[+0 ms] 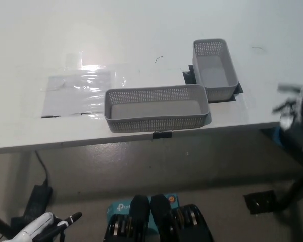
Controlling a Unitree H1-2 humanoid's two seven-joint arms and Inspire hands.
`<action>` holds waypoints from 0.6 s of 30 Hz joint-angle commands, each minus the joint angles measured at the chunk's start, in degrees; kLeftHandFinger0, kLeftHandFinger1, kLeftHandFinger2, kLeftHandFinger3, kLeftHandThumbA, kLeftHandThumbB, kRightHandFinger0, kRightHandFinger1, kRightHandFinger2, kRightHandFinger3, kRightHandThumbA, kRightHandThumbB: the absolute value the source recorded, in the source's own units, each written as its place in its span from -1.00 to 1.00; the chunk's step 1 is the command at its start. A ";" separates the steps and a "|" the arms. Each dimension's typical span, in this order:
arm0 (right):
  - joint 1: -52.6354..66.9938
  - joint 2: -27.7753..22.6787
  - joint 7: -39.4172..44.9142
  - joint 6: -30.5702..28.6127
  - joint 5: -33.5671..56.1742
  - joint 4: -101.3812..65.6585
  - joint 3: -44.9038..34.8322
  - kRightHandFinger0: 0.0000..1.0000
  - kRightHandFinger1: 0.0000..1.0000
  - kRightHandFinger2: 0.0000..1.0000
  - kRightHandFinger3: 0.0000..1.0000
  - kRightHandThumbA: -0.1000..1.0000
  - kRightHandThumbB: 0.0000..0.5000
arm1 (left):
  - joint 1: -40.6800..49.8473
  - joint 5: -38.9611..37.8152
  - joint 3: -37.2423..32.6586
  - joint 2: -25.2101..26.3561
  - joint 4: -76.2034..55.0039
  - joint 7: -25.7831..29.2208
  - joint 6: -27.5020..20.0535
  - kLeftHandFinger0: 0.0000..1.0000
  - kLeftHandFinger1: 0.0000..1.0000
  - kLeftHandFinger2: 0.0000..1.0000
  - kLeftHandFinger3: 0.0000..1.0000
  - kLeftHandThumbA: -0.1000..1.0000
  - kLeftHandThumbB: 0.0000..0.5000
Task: The robot uses its right hand to pick up the grey box kept on the middle on the desk and place it on top of another box next to it in a right angle
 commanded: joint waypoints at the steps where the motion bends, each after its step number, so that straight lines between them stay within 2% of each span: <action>1: -6.53 -3.01 2.90 3.94 -1.07 -2.99 0.31 -1.00 -0.85 -0.31 0.34 -0.81 -0.33 | -0.64 1.71 -0.01 0.90 -1.79 -1.43 1.58 -0.95 -0.99 -0.88 -0.60 0.95 -0.27; 2: -9.62 -3.99 3.48 3.07 -1.34 -0.58 0.96 -1.00 -0.93 -0.42 0.28 -0.67 -0.18 | -0.69 1.21 0.36 0.85 -1.21 -1.43 0.60 -0.97 -1.00 -0.89 -0.62 0.94 -0.18; 3: -10.76 -4.22 3.46 2.74 -1.59 0.53 1.27 -1.00 -0.95 -0.44 0.26 -0.65 -0.18 | -0.75 0.93 0.67 0.89 -1.06 -1.50 0.29 -1.00 -1.00 -0.90 -0.62 0.95 -0.16; 5: -14.00 -5.42 4.43 2.18 -2.54 3.23 2.84 -1.00 -0.99 -0.57 0.20 -0.58 0.00 | -0.79 1.36 0.58 0.84 -1.38 -1.58 0.87 -1.00 -1.00 -0.91 -0.63 0.97 -0.08; 6: -14.83 -5.87 4.74 2.23 -3.07 3.73 3.48 -1.00 -1.00 -0.60 0.18 -0.57 0.01 | -0.86 1.42 0.61 0.78 -1.30 -1.73 1.29 -1.00 -1.00 -0.92 -0.63 0.97 -0.07; 7: -16.31 -6.88 5.65 1.20 -3.73 5.60 4.64 -0.83 -0.84 -0.56 0.12 -0.51 0.03 | -1.05 1.20 0.65 0.77 -1.23 -2.04 1.29 -1.00 -1.00 -0.96 -0.63 0.96 -0.17; 9: -17.04 -7.54 5.87 0.76 -3.88 6.52 5.41 -0.82 -0.84 -0.56 0.11 -0.50 0.03 | -1.12 1.23 0.78 0.70 -1.21 -2.31 1.28 -1.00 -1.00 -0.96 -0.63 0.96 -0.16; 10: -18.83 -8.28 7.16 0.41 -4.45 8.88 7.21 -0.65 -0.70 -0.49 0.10 -0.38 -0.01 | -0.91 0.94 1.12 0.52 -1.58 -2.32 1.56 -1.00 -1.00 -0.92 -0.63 0.91 -0.21; 11: -19.81 -8.60 7.76 0.32 -4.88 10.34 8.23 -0.60 -0.63 -0.44 0.09 -0.40 0.02 | -0.81 0.95 1.27 0.47 -1.71 -2.27 1.52 -1.00 -1.00 -0.93 -0.63 0.89 -0.24; 14: -22.70 -9.28 10.32 0.71 -4.88 15.38 11.25 -0.57 -0.51 -0.31 0.16 -0.70 0.13 | -0.87 1.03 1.46 0.32 -1.37 -2.29 1.22 -1.00 -1.00 -0.93 -0.64 0.91 -0.07; 16: -23.79 -10.18 11.56 0.78 -5.96 17.21 13.22 -0.47 -0.39 -0.21 0.24 -0.66 0.14 | -0.87 0.91 1.46 0.17 -1.18 -2.53 1.13 -1.00 -1.00 -0.92 -0.62 0.93 -0.04; 17: -25.06 -10.14 12.12 -0.61 -6.14 20.68 14.30 -0.28 -0.22 -0.07 0.37 -0.65 0.16 | -0.74 1.14 1.52 0.13 -1.50 -2.35 1.31 -1.00 -1.00 -0.93 -0.61 0.90 -0.12; 18: -25.24 -10.20 12.13 -0.78 -6.09 21.12 14.53 -0.27 -0.21 -0.07 0.38 -0.65 0.16 | -0.72 1.17 1.54 0.11 -1.54 -2.34 1.33 -1.00 -1.00 -0.93 -0.60 0.89 -0.12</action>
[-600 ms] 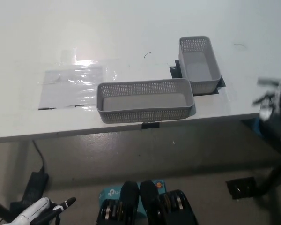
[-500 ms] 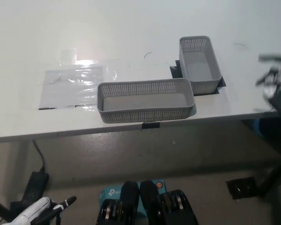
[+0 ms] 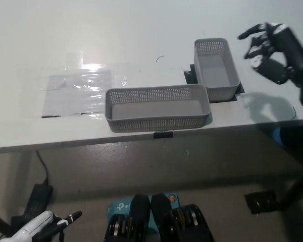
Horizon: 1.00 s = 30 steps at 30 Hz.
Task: The robot uses its right hand to pick up the grey box kept on the middle on the desk and place it on top of another box next to it in a right angle
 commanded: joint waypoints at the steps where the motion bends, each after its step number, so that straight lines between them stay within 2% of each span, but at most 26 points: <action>1: -5.32 -2.08 4.07 -2.13 -2.58 4.39 2.48 -0.17 -0.12 0.03 0.45 -0.61 0.16 | -0.23 0.63 0.67 0.21 -1.67 -0.72 1.29 -0.98 -0.97 -0.88 -0.59 0.86 -0.19; 2: -5.43 -2.12 4.12 -2.17 -2.60 4.62 2.60 -0.16 -0.11 0.03 0.46 -0.61 0.15 | -0.22 0.69 0.67 0.19 -1.72 -0.72 1.38 -0.97 -0.97 -0.87 -0.58 0.86 -0.19; 3: -6.56 -2.15 4.54 -3.59 -3.25 7.51 3.76 0.00 0.01 0.15 0.54 -0.61 0.16 | -0.17 0.63 0.69 0.26 -1.94 -0.95 1.73 -0.97 -0.97 -0.88 -0.59 0.86 -0.23; 4: -7.27 -1.91 4.85 -3.38 -3.24 8.98 4.25 0.05 0.05 0.19 0.59 -0.62 0.18 | -0.14 0.83 0.64 0.31 -1.86 -0.79 1.11 -0.97 -0.98 -0.90 -0.60 0.87 -0.22; 7: -8.61 -1.60 5.52 -4.80 -3.71 12.41 5.72 0.10 0.12 0.31 0.72 -0.61 0.17 | 0.02 0.68 0.99 0.16 -1.97 -0.66 0.81 -0.99 -1.00 -0.91 -0.62 0.87 -0.12; 8: -9.07 -1.38 6.01 -4.83 -3.86 13.55 6.30 0.29 0.31 0.51 0.87 -0.60 0.15 | 0.06 0.40 1.16 0.08 -1.97 -0.79 0.95 -1.00 -1.00 -0.94 -0.64 0.88 -0.12; 9: -9.34 -1.37 6.30 -4.95 -4.02 14.25 6.69 0.36 0.37 0.55 0.90 -0.59 0.16 | 0.05 0.49 1.14 0.10 -2.00 -0.86 0.99 -1.00 -1.00 -0.94 -0.65 0.89 -0.12; 10: -9.70 -1.85 7.13 -5.19 -4.93 14.56 7.85 0.72 0.69 0.72 1.00 -0.52 0.09 | -0.15 0.75 1.04 0.16 -1.93 -0.90 1.10 -1.00 -1.00 -0.94 -0.64 0.89 -0.16; 11: -9.75 -1.80 7.39 -5.30 -5.12 14.84 8.25 0.82 0.88 0.95 1.00 -0.47 0.19 | -0.16 0.69 1.08 0.13 -1.87 -0.97 1.23 -0.99 -1.00 -0.93 -0.63 0.87 -0.20; 12: -9.78 -1.78 7.58 -5.37 -5.25 15.04 8.55 0.86 0.93 1.00 1.00 -0.45 0.15 | -0.17 0.64 1.11 0.10 -1.83 -1.02 1.32 -0.98 -1.00 -0.93 -0.63 0.87 -0.19; 13: -9.63 -1.74 8.05 -5.24 -5.59 14.92 9.26 0.94 1.00 1.00 1.00 -0.40 0.23 | -0.33 1.28 0.65 0.39 -1.40 -1.03 0.49 -0.96 -1.00 -0.94 -0.61 0.92 -0.19; 14: -9.59 -1.78 8.44 -5.17 -5.89 14.92 9.72 0.98 1.00 1.00 1.00 -0.41 0.29 | -0.29 1.18 0.75 0.35 -1.49 -1.07 0.50 -0.96 -1.00 -0.95 -0.62 0.93 -0.15; 17: -9.21 -1.96 10.03 -4.31 -7.13 14.76 11.63 1.00 1.00 1.00 1.00 -0.41 0.22 | -0.13 0.88 1.07 0.21 -1.97 -1.18 0.93 -0.98 -1.00 -0.93 -0.67 0.91 -0.11; 18: -9.00 -1.90 10.38 -3.99 -7.93 15.00 12.64 1.00 1.00 1.00 1.00 -0.36 0.16 | -0.32 0.76 1.21 0.51 -2.02 -1.41 0.97 -0.99 -1.00 -0.91 -0.65 0.90 -0.16; 20: -8.46 -1.79 10.83 -3.72 -8.17 15.12 13.41 1.00 1.00 1.00 1.00 -0.39 0.11 | -0.35 1.15 1.10 0.60 -2.05 -1.24 0.71 -0.99 -1.00 -0.92 -0.64 0.90 -0.19; 22: -8.06 -1.58 10.83 -4.08 -8.12 15.42 13.63 1.00 1.00 1.00 1.00 -0.38 0.13 | -0.45 0.91 1.15 0.52 -1.77 -1.42 0.78 -1.00 -1.00 -0.94 -0.66 0.88 -0.22; 23: -7.21 -1.02 10.41 -5.73 -8.64 16.59 14.46 1.00 1.00 1.00 1.00 -0.41 0.11 | -0.44 0.76 1.20 0.56 -1.66 -1.49 0.53 -1.00 -1.00 -0.95 -0.66 0.91 -0.09; 28: -6.14 -0.25 10.84 -7.94 -10.04 17.79 16.77 1.00 1.00 1.00 1.00 -0.43 0.03 | -0.64 0.58 1.38 0.34 -2.34 -1.62 1.39 -0.99 -0.99 -0.94 -0.66 0.89 -0.21; 30: -6.05 -0.35 10.88 -9.09 -11.15 18.74 17.85 1.00 1.00 1.00 1.00 -0.45 -0.02 | -0.62 0.75 1.36 0.49 -2.32 -1.44 0.62 -0.98 -1.00 -0.95 -0.69 0.92 -0.13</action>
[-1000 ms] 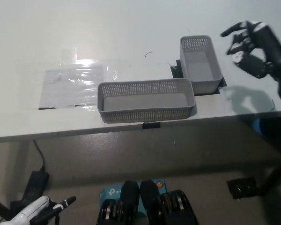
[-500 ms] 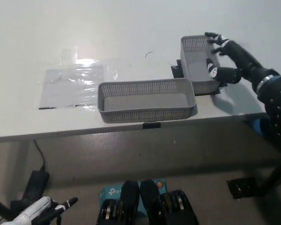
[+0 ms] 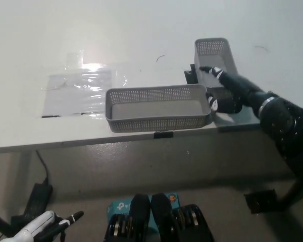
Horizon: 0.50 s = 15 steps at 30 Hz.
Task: The robot uses its right hand to pick up the grey box kept on the middle on the desk and place it on top of another box next to it in a right angle
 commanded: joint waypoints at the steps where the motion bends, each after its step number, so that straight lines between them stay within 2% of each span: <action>1: -1.42 -0.61 0.93 -4.95 -3.65 1.45 1.46 1.00 1.00 1.00 1.00 -0.47 -0.06 | -0.71 0.09 1.11 1.14 -1.80 -0.92 -0.06 -0.99 -1.00 -0.97 -0.71 0.94 -0.10; 2: -1.65 -0.72 0.98 -5.12 -4.16 2.07 1.91 1.00 1.00 1.00 1.00 -0.48 -0.06 | -0.67 -0.01 1.15 1.16 -1.74 -0.93 -0.38 -0.99 -1.00 -0.97 -0.72 0.95 -0.10; 4: -2.86 -1.06 0.06 -7.35 -5.22 6.07 2.51 1.00 1.00 1.00 1.00 -0.55 -0.07 | -0.69 -0.14 1.33 1.06 -1.64 -0.78 -0.62 -0.96 -0.99 -0.95 -0.72 0.97 0.04; 5: -3.54 -1.21 -0.53 -9.32 -5.64 8.52 2.61 1.00 1.00 1.00 1.00 -0.56 -0.08 | -0.68 -0.06 1.25 1.17 -1.81 -0.87 -0.78 -0.95 -0.98 -0.93 -0.71 0.95 -0.06; 6: -3.57 -1.14 -0.51 -9.52 -5.76 8.65 2.50 1.00 1.00 1.00 1.00 -0.57 -0.08 | -0.66 -0.06 1.27 1.17 -1.81 -0.87 -0.80 -0.95 -0.98 -0.93 -0.71 0.95 -0.06; 11: -5.19 -0.91 -3.03 -12.93 -7.87 14.25 2.11 1.00 1.00 1.00 1.00 -0.65 -0.12 | 0.08 0.09 1.00 1.11 -1.48 -0.65 -1.83 -1.00 -1.00 -0.99 -0.72 0.96 -0.02; 15: -6.44 -0.81 -3.40 -15.11 -8.94 15.93 2.03 1.00 1.00 1.00 1.00 -0.68 -0.15 | 0.10 0.76 0.69 0.80 -1.52 -0.39 -0.76 -0.97 -0.99 -0.95 -0.73 0.99 0.08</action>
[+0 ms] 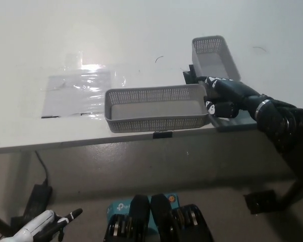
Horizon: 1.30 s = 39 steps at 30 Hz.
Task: The robot uses its right hand to pick up the grey box kept on the middle on the desk and place it on top of another box next to it in a right angle
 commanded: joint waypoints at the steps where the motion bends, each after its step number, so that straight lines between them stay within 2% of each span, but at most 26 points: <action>1: -3.41 -0.89 -1.86 -4.25 -3.24 2.58 -0.56 1.00 1.00 1.00 1.00 -0.70 -0.18 | 0.05 0.38 0.75 0.56 -1.46 -0.47 -0.06 -0.96 -0.99 -0.95 -0.73 0.97 0.09; 5: -4.03 -0.31 -1.81 -6.31 -2.43 0.57 -2.01 1.00 1.00 1.00 1.00 -0.82 -0.18 | 0.03 0.39 0.70 0.72 -0.85 -0.41 -1.27 -1.00 -1.00 -1.00 -0.76 0.98 0.03; 8: -4.53 -0.08 -0.98 -7.23 -2.42 -0.79 -2.75 1.00 1.00 1.00 1.00 -0.90 -0.22 | -0.04 0.27 0.78 0.47 -1.30 -0.56 -0.04 -1.00 -1.00 -0.99 -0.75 1.00 0.18; 10: -4.68 0.13 -0.51 -7.28 -2.11 -1.35 -3.21 1.00 1.00 1.00 1.00 -0.99 -0.26 | 0.07 -0.34 1.21 0.17 -1.20 -0.50 0.12 -1.00 -1.00 -1.00 -0.76 0.95 0.09; 15: -4.73 0.66 -0.12 -8.36 -1.97 -1.06 -4.01 1.00 1.00 1.00 1.00 -1.00 -0.28 | 0.84 0.49 0.84 0.53 -1.09 0.00 -1.68 -1.00 -1.00 -1.00 -0.75 1.00 0.16; 16: -4.63 0.81 -0.15 -8.65 -1.79 -0.75 -4.25 1.00 1.00 1.00 1.00 -1.00 -0.27 | 1.01 0.25 1.01 0.47 -1.23 0.02 -1.86 -1.00 -0.99 -0.97 -0.77 1.00 0.13; 17: -4.45 0.82 0.21 -8.72 -1.69 -0.82 -4.30 1.00 1.00 1.00 1.00 -1.00 -0.30 | 1.32 0.33 1.11 0.43 -1.91 0.10 -1.34 -1.00 -0.99 -0.96 -0.76 0.94 -0.06; 19: -4.35 0.73 -0.13 -9.91 -1.90 -0.70 -4.47 1.00 1.00 1.00 1.00 -1.00 -0.29 | 1.42 -0.57 1.66 0.07 -1.74 0.02 -1.45 -1.00 -1.00 -0.99 -0.80 0.90 -0.05; 24: -5.11 0.64 -0.19 -11.41 -1.60 -0.31 -5.31 1.00 1.00 1.00 1.00 -1.00 -0.29 | 1.79 0.61 1.55 0.15 -2.04 0.48 -1.23 -0.89 -1.00 -1.00 -0.81 1.00 0.07; 25: -5.46 0.37 0.17 -10.21 -2.17 -0.91 -5.40 1.00 1.00 1.00 1.00 -1.00 -0.38 | 1.92 0.29 1.68 0.23 -1.92 0.32 -1.81 -0.91 -0.99 -0.95 -0.79 1.00 -0.03; 29: -6.33 -1.15 2.05 -8.27 -3.54 -2.02 -5.27 1.00 1.00 1.00 1.00 -1.00 -0.44 | 2.11 0.17 1.94 0.12 -2.10 0.35 -1.96 -0.96 -1.00 -0.97 -0.81 0.96 -0.10; 33: -6.95 -1.85 2.52 -8.89 -3.62 -1.13 -5.52 1.00 1.00 1.00 1.00 -1.00 -0.36 | 2.24 0.72 2.06 0.07 -2.42 0.47 -1.33 -0.90 -0.99 -0.96 -0.81 0.96 -0.06; 36: -7.55 -2.08 2.26 -10.14 -3.93 0.67 -5.16 1.00 1.00 1.00 1.00 -1.00 -0.32 | 2.49 0.58 2.40 0.07 -2.47 0.33 -1.17 -0.89 -0.99 -0.95 -0.79 0.93 -0.14; 39: -7.44 -2.00 2.88 -9.34 -4.08 0.58 -5.01 1.00 1.00 1.00 1.00 -1.00 -0.32 | 2.48 0.82 2.33 0.13 -2.42 0.21 -1.37 -0.90 -1.00 -0.96 -0.79 0.95 -0.12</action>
